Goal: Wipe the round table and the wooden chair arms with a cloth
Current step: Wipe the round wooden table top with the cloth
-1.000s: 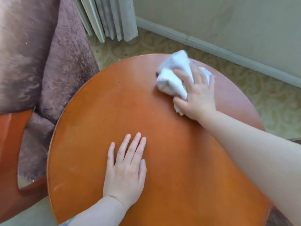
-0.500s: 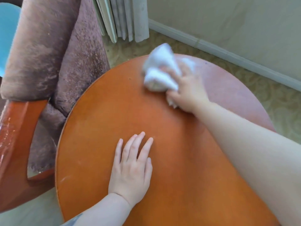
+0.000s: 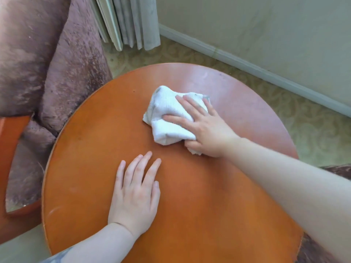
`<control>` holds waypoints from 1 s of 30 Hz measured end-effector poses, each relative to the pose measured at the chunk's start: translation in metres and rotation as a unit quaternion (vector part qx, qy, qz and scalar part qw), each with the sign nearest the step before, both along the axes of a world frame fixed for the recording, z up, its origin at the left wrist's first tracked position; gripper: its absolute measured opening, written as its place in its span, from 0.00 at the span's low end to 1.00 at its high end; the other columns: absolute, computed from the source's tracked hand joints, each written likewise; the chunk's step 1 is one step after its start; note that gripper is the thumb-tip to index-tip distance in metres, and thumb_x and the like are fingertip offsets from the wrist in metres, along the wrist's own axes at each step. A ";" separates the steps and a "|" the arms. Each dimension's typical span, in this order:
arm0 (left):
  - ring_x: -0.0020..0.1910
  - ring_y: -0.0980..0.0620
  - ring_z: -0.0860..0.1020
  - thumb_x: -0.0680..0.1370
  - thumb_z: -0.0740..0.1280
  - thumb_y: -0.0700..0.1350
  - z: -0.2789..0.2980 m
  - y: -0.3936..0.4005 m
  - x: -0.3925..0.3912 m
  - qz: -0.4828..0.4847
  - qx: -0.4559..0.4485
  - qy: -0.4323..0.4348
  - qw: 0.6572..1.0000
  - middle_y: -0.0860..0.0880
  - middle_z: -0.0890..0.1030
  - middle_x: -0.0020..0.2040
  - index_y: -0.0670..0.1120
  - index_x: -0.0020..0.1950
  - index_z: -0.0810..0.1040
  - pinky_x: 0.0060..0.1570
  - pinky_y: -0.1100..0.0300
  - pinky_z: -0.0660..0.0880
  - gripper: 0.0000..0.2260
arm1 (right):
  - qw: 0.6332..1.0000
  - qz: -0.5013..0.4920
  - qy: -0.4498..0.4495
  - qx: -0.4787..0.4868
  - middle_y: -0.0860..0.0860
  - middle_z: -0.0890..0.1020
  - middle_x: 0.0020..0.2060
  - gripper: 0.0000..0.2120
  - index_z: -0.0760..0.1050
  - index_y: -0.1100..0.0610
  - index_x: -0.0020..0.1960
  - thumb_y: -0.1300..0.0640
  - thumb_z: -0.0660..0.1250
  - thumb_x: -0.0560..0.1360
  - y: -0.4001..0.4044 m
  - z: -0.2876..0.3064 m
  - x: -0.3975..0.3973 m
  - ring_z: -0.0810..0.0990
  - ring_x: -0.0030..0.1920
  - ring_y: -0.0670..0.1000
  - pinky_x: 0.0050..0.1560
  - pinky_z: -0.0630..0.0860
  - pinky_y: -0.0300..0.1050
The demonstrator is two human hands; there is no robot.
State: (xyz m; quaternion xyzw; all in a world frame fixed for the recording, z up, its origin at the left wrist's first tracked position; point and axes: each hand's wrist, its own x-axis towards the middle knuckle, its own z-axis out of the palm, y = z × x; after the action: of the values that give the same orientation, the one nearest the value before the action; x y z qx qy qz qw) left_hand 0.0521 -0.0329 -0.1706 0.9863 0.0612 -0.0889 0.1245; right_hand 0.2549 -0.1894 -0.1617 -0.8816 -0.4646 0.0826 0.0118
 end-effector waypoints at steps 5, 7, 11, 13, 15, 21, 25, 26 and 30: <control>0.72 0.46 0.65 0.80 0.48 0.51 0.000 -0.001 -0.001 0.002 0.004 0.005 1.000 0.46 0.70 0.71 0.49 0.72 0.68 0.73 0.43 0.57 0.23 | 0.822 -0.564 -0.036 0.073 0.59 0.51 0.78 0.34 0.52 0.43 0.77 0.46 0.61 0.74 -0.057 -0.002 0.022 0.48 0.78 0.57 0.70 0.51 0.72; 0.72 0.45 0.65 0.79 0.49 0.51 -0.001 -0.001 -0.001 0.000 0.006 0.001 1.000 0.45 0.70 0.71 0.48 0.72 0.69 0.73 0.44 0.55 0.23 | 0.748 -0.657 -0.073 0.065 0.61 0.50 0.77 0.35 0.51 0.45 0.77 0.46 0.60 0.74 -0.060 -0.011 -0.024 0.48 0.78 0.58 0.69 0.50 0.73; 0.70 0.44 0.65 0.78 0.50 0.50 0.000 -0.003 0.000 0.005 0.010 -0.022 1.000 0.43 0.71 0.71 0.46 0.70 0.71 0.73 0.46 0.51 0.23 | 0.886 -0.456 -0.036 0.079 0.61 0.52 0.77 0.38 0.54 0.43 0.77 0.45 0.57 0.67 -0.047 -0.010 -0.110 0.47 0.78 0.60 0.70 0.48 0.72; 0.70 0.44 0.65 0.78 0.50 0.50 0.000 -0.003 0.000 0.008 0.010 -0.023 1.000 0.43 0.71 0.71 0.46 0.70 0.71 0.74 0.47 0.50 0.24 | 0.943 -0.327 -0.034 0.057 0.60 0.55 0.77 0.38 0.57 0.43 0.76 0.46 0.59 0.65 -0.070 -0.008 -0.149 0.49 0.78 0.59 0.70 0.54 0.72; 0.70 0.44 0.66 0.77 0.51 0.50 0.000 -0.005 0.001 0.017 0.003 -0.043 0.999 0.44 0.70 0.70 0.46 0.69 0.72 0.74 0.48 0.49 0.24 | 0.922 -0.381 -0.043 0.046 0.62 0.59 0.76 0.39 0.59 0.45 0.75 0.47 0.60 0.64 -0.104 -0.007 -0.180 0.54 0.77 0.60 0.67 0.59 0.72; 0.70 0.41 0.65 0.77 0.51 0.50 -0.005 -0.005 -0.001 0.002 0.022 -0.054 0.998 0.43 0.70 0.71 0.44 0.70 0.71 0.73 0.44 0.51 0.24 | 0.593 -0.801 -0.031 0.076 0.64 0.49 0.77 0.35 0.51 0.42 0.77 0.42 0.61 0.73 -0.104 -0.003 -0.078 0.47 0.77 0.61 0.67 0.49 0.75; 0.71 0.40 0.64 0.77 0.51 0.49 -0.005 -0.006 -0.001 0.004 0.012 -0.072 0.997 0.41 0.69 0.71 0.43 0.69 0.71 0.73 0.43 0.51 0.24 | 0.713 -0.695 -0.041 0.084 0.58 0.50 0.78 0.35 0.54 0.39 0.75 0.45 0.64 0.71 -0.071 -0.009 -0.078 0.46 0.78 0.58 0.69 0.47 0.72; 0.70 0.40 0.64 0.77 0.51 0.49 -0.005 -0.006 -0.001 0.007 0.010 -0.078 0.997 0.42 0.69 0.71 0.43 0.69 0.71 0.73 0.44 0.50 0.24 | 0.797 -0.596 -0.040 0.085 0.58 0.53 0.77 0.34 0.56 0.39 0.74 0.46 0.62 0.70 -0.077 -0.009 -0.107 0.49 0.78 0.58 0.69 0.50 0.71; 0.71 0.40 0.64 0.77 0.51 0.49 -0.007 -0.007 -0.002 0.014 0.004 -0.091 0.996 0.42 0.68 0.71 0.44 0.70 0.70 0.73 0.45 0.49 0.23 | 0.932 -0.339 -0.024 0.123 0.56 0.63 0.74 0.27 0.66 0.44 0.70 0.51 0.60 0.71 -0.172 -0.004 -0.192 0.60 0.75 0.57 0.66 0.60 0.70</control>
State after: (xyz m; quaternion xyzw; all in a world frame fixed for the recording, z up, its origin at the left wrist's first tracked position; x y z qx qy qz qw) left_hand 0.0499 -0.0401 -0.1775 0.9898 0.0639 0.0034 0.1271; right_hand 0.0629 -0.3616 -0.1656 -0.9800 -0.1449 -0.0059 0.1364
